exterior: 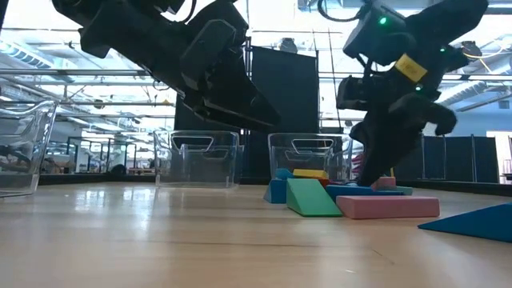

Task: Sort blocks by size
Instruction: Put the blue rectangular block into the top right transparent bin

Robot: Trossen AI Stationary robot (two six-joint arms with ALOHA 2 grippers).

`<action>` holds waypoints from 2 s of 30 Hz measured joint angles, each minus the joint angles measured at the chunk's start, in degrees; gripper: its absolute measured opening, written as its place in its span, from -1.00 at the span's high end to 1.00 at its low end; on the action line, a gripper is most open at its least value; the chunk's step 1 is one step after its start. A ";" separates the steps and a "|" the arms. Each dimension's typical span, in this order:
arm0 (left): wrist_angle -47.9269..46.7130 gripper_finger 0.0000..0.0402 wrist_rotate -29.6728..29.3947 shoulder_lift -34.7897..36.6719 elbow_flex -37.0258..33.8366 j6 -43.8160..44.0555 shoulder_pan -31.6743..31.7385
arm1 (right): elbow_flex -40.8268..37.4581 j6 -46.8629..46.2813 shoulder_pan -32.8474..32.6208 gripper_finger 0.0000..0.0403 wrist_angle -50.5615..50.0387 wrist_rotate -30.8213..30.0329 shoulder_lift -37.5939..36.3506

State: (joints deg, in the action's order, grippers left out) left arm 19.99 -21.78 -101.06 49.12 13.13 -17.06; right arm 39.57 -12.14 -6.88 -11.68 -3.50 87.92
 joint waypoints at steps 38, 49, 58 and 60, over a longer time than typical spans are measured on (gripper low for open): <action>0.07 -0.48 -1.31 0.00 0.00 -0.31 1.04 | 2.91 40.11 3.36 -0.12 -5.97 4.67 0.64; 0.39 -0.48 -1.31 0.00 0.00 -0.33 1.38 | 7.25 41.16 3.58 -0.11 -5.73 5.52 8.21; 0.00 -0.48 -1.31 0.00 0.00 -0.28 1.33 | 11.25 38.46 3.53 0.12 -11.67 5.37 9.71; 0.00 -0.48 -1.31 0.00 0.00 -0.28 1.33 | 11.28 38.44 3.50 0.26 -11.17 5.29 9.35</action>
State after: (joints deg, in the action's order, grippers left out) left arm 19.99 -23.09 -101.06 49.12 12.84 -15.73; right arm 50.85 26.30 -3.38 -22.85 1.79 97.27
